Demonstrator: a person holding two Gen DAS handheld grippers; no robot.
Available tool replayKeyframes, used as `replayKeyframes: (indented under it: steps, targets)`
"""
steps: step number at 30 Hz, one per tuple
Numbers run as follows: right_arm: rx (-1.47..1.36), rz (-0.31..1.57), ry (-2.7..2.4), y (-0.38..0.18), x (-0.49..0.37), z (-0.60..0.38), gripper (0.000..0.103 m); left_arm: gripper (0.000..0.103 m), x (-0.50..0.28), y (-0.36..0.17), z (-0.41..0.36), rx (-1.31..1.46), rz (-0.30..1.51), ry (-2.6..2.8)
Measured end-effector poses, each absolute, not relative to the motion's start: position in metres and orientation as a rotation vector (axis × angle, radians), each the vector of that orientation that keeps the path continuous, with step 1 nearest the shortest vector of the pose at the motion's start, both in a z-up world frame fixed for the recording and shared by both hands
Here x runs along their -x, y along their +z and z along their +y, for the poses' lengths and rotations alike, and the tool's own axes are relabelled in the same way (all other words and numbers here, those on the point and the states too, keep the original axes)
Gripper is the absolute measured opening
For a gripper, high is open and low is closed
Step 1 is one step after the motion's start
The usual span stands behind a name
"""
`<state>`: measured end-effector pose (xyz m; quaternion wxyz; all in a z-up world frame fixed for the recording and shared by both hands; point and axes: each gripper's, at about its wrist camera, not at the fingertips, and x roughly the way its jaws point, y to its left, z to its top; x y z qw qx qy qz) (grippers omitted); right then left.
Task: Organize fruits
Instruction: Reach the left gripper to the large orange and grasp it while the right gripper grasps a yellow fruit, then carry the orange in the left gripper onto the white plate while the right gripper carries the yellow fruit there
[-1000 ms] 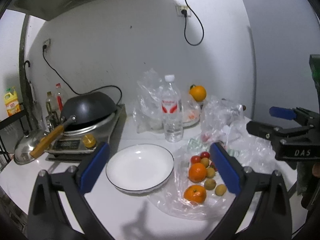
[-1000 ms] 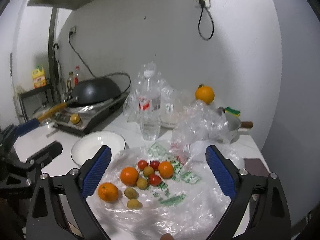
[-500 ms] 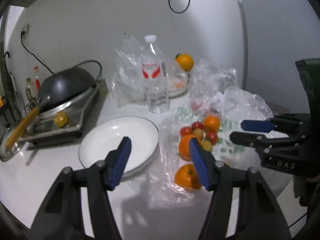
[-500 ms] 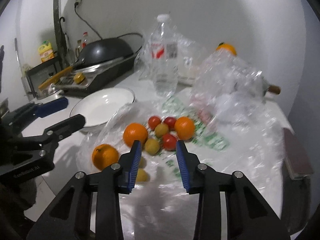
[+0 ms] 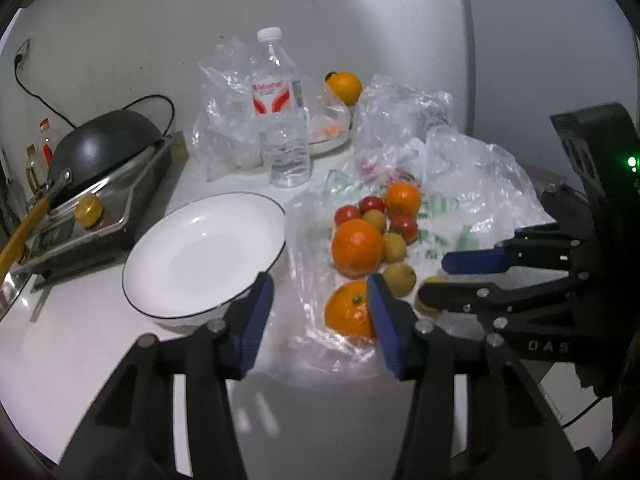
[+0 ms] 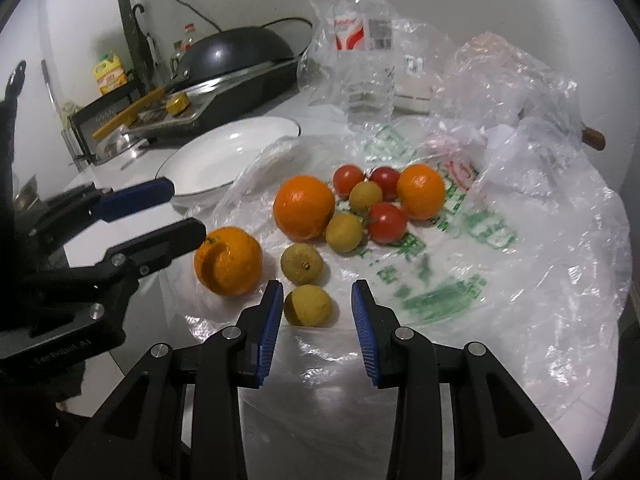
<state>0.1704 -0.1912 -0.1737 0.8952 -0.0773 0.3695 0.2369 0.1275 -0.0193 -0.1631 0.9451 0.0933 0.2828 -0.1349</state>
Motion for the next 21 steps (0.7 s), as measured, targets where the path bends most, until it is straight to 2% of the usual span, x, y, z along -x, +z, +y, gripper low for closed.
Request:
replayKeyframes:
  steps: [1,3,21]
  targets:
    - [0.167,0.774,0.497,-0.176,-0.171,-0.19,0.037,0.05,-0.127,-0.163,-0.02,-0.196,0.574,-0.281]
    - [0.178,0.784,0.507,-0.179,-0.172,-0.189,0.028,0.05,-0.127,-0.163,-0.022,-0.199,0.574,-0.302]
    - [0.091,0.667,0.453,-0.155,-0.169,-0.226,0.028,0.046,-0.141,-0.185,-0.045,-0.311,0.65,-0.354]
